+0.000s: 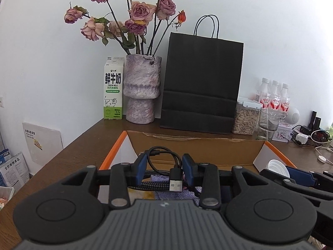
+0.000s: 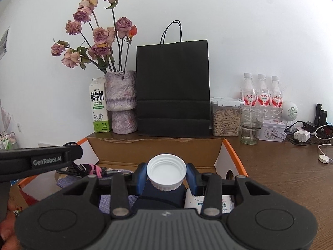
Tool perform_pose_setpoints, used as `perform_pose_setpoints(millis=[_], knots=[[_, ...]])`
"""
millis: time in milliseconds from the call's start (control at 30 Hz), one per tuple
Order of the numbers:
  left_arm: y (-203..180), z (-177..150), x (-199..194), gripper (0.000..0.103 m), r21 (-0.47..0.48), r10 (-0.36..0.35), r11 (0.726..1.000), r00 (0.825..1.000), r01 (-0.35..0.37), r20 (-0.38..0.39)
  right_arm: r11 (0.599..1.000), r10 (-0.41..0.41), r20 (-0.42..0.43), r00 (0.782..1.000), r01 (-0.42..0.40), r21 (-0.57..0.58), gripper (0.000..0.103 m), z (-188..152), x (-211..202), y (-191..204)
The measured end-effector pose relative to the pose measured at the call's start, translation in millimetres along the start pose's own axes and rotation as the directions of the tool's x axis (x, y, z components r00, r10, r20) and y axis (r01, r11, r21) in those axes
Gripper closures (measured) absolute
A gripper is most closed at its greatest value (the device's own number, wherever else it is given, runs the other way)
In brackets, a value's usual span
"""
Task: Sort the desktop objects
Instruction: 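Carry the USB cable and bottle cap into the box and open both tools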
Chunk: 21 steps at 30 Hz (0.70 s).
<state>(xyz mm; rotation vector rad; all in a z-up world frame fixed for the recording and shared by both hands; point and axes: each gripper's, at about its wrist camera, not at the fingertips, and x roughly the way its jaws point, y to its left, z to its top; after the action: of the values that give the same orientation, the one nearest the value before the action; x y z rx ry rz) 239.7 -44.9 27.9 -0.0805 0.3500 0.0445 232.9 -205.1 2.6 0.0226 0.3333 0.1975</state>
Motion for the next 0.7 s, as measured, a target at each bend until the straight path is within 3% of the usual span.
perform_pose_setpoints(millis=[33,67,100,133,167,200,233,700], knots=[[-0.2,0.0,-0.8,0.059,0.002,0.004,1.0,1.0,-0.004,0.005,1.0,-0.001,-0.001,1.0,0.001,-0.002,0.064,-0.2,0.2,0.4],[-0.3,-0.3,-2.2,0.049,0.003,0.007,1.0,1.0,-0.007,0.013,1.0,-0.004,-0.001,1.0,0.004,-0.005,0.064,-0.4,0.3,0.8],[-0.2,-0.5,-4.1,0.028,0.002,0.01,1.0,1.0,-0.01,0.026,1.0,-0.008,0.003,1.0,0.008,-0.007,0.061,-0.8,0.1,1.3],[0.0,-0.5,-6.8,0.014,-0.002,0.018,1.0,0.999,-0.018,0.045,1.0,-0.012,0.007,1.0,0.012,-0.008,0.055,-1.3,-0.3,1.5],[0.3,-0.8,-10.2,0.0,-0.006,0.024,1.0,0.997,-0.024,0.071,1.0,-0.015,0.01,1.0,0.015,-0.006,0.033,-1.8,-0.6,1.5],[0.2,-1.4,-14.9,0.0,-0.008,0.032,0.999,0.994,-0.031,0.108,1.0,-0.021,0.015,1.0,0.021,-0.004,0.005,-2.2,-0.7,1.5],[-0.6,-1.8,-17.9,0.0,-0.007,0.04,0.999,0.991,-0.039,0.129,1.0,-0.029,0.024,0.999,0.029,-0.001,0.0,-3.3,-1.4,1.7],[-7.1,-5.4,-18.8,0.0,0.03,0.034,0.999,0.993,-0.038,0.112,0.999,-0.028,0.031,0.999,0.029,-0.024,0.0,-6.3,-4.8,8.8]])
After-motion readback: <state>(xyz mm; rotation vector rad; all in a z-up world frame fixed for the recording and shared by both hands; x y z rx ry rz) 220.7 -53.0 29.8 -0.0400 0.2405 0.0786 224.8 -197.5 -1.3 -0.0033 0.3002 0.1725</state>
